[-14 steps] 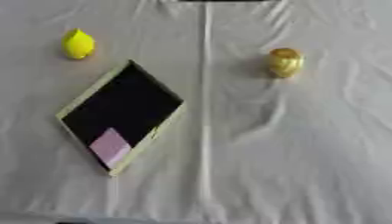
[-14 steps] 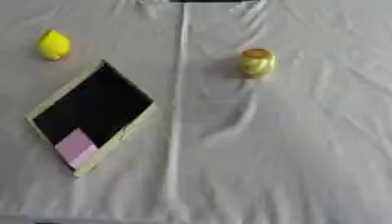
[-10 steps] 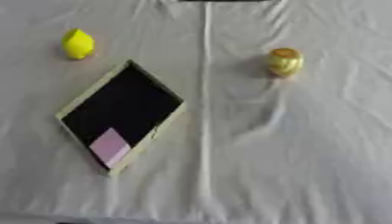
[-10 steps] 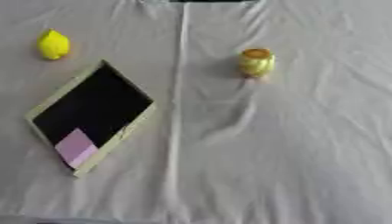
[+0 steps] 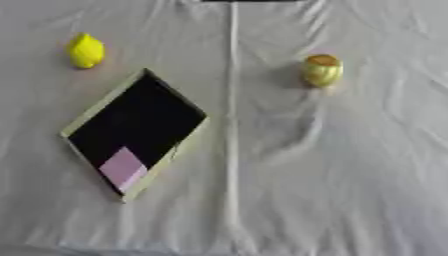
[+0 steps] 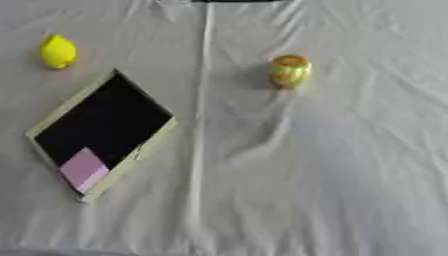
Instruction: Pick up objects on the table and place them in the box.
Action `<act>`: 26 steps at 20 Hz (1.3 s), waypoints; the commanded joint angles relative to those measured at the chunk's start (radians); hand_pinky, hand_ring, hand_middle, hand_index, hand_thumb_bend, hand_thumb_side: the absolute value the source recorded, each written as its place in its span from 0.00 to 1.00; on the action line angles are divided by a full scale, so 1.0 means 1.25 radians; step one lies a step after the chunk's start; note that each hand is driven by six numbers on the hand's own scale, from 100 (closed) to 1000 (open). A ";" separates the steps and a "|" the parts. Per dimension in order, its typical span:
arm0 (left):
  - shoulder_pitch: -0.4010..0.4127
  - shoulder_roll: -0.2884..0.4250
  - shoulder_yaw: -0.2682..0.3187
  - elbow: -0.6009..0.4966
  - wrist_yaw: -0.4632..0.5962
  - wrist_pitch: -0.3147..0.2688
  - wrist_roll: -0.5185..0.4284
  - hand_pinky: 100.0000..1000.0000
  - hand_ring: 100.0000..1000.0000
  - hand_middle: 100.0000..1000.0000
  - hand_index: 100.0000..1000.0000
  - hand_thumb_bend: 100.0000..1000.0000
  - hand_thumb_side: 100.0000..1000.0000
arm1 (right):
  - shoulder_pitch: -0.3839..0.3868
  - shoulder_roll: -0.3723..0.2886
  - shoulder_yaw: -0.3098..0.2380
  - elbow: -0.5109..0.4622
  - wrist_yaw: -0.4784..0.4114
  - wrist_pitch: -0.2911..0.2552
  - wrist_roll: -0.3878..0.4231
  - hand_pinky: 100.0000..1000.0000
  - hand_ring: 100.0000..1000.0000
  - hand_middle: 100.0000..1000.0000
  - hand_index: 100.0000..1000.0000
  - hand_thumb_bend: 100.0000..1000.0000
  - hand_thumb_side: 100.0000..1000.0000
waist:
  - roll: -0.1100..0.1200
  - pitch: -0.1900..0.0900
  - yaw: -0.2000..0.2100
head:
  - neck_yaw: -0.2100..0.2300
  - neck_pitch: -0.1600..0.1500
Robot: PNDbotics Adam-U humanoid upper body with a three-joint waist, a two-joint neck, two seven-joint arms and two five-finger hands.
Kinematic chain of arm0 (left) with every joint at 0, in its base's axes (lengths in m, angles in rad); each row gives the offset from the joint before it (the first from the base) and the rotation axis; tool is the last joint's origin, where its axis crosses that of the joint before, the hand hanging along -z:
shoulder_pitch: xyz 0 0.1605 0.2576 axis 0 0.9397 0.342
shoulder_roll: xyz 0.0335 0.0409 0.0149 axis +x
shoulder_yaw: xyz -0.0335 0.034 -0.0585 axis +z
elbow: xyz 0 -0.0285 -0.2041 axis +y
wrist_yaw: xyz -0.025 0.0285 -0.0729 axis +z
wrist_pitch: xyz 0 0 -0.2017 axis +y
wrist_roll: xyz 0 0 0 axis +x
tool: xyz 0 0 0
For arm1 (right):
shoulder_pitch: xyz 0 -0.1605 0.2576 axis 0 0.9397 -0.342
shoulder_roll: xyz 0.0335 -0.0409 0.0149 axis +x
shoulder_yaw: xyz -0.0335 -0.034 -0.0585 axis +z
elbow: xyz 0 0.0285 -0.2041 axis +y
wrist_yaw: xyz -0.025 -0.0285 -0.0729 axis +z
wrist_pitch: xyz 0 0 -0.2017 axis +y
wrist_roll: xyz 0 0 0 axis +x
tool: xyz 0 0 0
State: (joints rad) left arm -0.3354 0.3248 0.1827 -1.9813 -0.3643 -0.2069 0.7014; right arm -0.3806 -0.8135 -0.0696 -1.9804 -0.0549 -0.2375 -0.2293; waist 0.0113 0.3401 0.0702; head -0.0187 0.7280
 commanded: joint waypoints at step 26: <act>-0.008 0.023 -0.013 -0.015 0.013 -0.003 -0.025 0.76 0.72 0.66 0.86 0.14 0.33 | -0.334 -0.167 0.308 0.387 0.461 -0.110 0.534 0.94 0.97 0.87 0.93 0.32 0.00 | -0.011 -0.032 0.016 | -0.025 0.013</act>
State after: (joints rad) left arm -0.3354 0.3263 0.1640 -1.9814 -0.3523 -0.2094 0.6747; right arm -0.7830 -0.9984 0.3245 -1.4961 0.5363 -0.3723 0.4234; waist -0.0020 0.3235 0.0901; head -0.0503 0.7389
